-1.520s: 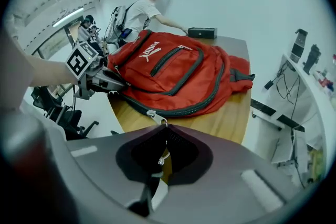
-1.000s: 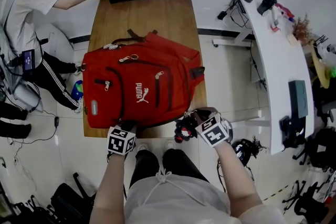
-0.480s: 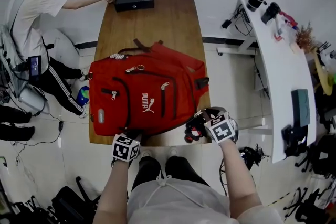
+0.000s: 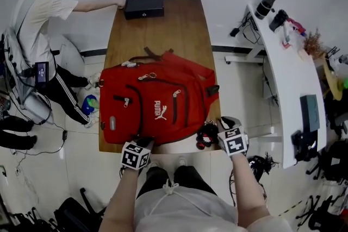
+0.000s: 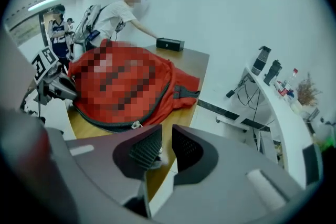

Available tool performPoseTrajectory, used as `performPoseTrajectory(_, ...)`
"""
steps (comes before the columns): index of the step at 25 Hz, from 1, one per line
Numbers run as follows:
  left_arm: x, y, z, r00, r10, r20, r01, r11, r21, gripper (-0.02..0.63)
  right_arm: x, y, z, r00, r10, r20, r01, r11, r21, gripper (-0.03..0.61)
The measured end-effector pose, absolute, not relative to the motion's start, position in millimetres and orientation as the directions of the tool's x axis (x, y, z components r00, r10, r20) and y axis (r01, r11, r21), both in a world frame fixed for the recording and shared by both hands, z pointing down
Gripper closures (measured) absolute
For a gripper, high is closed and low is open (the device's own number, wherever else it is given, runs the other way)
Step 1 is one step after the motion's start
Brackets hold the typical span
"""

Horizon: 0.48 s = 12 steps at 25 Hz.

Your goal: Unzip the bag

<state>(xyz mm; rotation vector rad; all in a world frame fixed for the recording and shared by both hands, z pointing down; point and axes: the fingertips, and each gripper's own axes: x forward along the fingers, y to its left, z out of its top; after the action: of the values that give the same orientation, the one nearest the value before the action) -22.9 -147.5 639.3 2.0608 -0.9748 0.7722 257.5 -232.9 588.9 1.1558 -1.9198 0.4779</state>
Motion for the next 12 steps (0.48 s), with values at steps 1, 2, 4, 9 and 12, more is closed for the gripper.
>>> performPoseTrajectory(1, -22.9, -149.1, 628.6, 0.562, -0.404, 0.722, -0.807, -0.458, 0.372, 0.607, 254.6, -229.8, 577.9, -0.259, -0.572, 0.778, -0.873, 0.483, 0.064, 0.519)
performPoseTrajectory(2, -23.6, -151.6, 615.1, 0.587, -0.43, 0.686, -0.797, -0.459, 0.393, 0.607, 250.4, -225.8, 565.8, -0.282, -0.601, 0.748, -0.886, 0.461, 0.037, 0.544)
performPoseTrajectory(4, -27.5, -158.6, 581.0, 0.628, -0.499, 0.597, -0.774, -0.48, 0.413, 0.607, 238.6, -216.1, 539.1, -0.318, -0.663, 0.678, -0.905, 0.425, -0.008, 0.571)
performPoseTrajectory(9, -33.2, -158.9, 474.6, 0.731, -0.606, 0.315, -0.681, -0.613, 0.401, 0.607, 188.3, -177.9, 468.4, -0.367, -0.792, 0.488, -0.917, 0.397, -0.047, 0.571)
performPoseTrajectory(12, -35.7, -137.6, 427.0, 0.756, -0.612, 0.231, -0.654, -0.701, 0.285, 0.607, 153.3, -146.0, 432.7, -0.393, -0.833, 0.389, -0.912, 0.408, -0.048, 0.571)
